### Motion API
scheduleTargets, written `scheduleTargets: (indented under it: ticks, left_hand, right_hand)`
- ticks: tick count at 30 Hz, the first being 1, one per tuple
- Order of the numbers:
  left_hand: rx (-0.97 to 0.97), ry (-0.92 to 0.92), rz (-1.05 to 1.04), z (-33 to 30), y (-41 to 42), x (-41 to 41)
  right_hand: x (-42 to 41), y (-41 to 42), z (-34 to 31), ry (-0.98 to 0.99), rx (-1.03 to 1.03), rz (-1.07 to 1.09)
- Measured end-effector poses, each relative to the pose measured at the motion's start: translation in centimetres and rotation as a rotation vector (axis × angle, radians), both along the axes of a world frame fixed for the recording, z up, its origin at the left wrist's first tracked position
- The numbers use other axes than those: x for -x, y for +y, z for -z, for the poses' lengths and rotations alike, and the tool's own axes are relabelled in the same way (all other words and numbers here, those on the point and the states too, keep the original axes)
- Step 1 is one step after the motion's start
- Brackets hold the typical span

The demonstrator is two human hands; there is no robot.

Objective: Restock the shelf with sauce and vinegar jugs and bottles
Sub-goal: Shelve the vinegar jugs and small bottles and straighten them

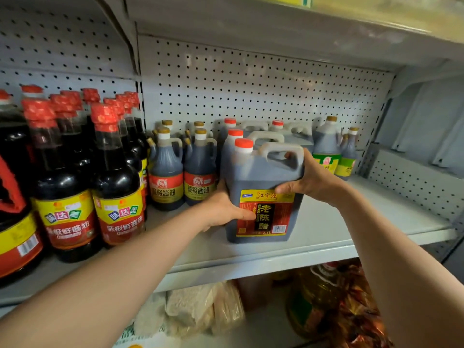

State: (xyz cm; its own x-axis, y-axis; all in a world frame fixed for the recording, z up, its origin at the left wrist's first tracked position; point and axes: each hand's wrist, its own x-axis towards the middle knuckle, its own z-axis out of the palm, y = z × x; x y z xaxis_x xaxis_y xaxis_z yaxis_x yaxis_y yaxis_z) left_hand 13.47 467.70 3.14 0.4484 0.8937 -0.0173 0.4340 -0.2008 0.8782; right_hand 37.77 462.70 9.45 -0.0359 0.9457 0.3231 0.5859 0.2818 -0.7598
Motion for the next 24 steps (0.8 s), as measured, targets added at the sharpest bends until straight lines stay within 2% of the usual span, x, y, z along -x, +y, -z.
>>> scheduleTargets:
  ticks: [13,17,19,21,24]
  left_hand:
    - [-0.077,0.055,-0.105,0.7,1.0,-3.2]
    - [-0.074,0.045,-0.06,0.2,0.9,-2.9]
    - [-0.144,-0.027,-0.037,-1.4,0.7,-2.7]
    - [-0.304,-0.089,-0.055,-3.7,0.7,-2.4]
    - [-0.441,-0.01,-0.038,-5.9,0.7,-1.9]
  right_hand:
    - [-2.6,1.2,-1.0,0.09,0.15,-0.119]
    - [-2.2,0.7,-0.8,0.089,0.13,-0.049]
    - [-2.2,0.5,-0.5,0.086,0.101,-0.011]
    - [-2.1,0.1,0.3,0.116,0.093,0.016]
    - [-1.8,-0.4,2.1,0.187,0.059,0.025]
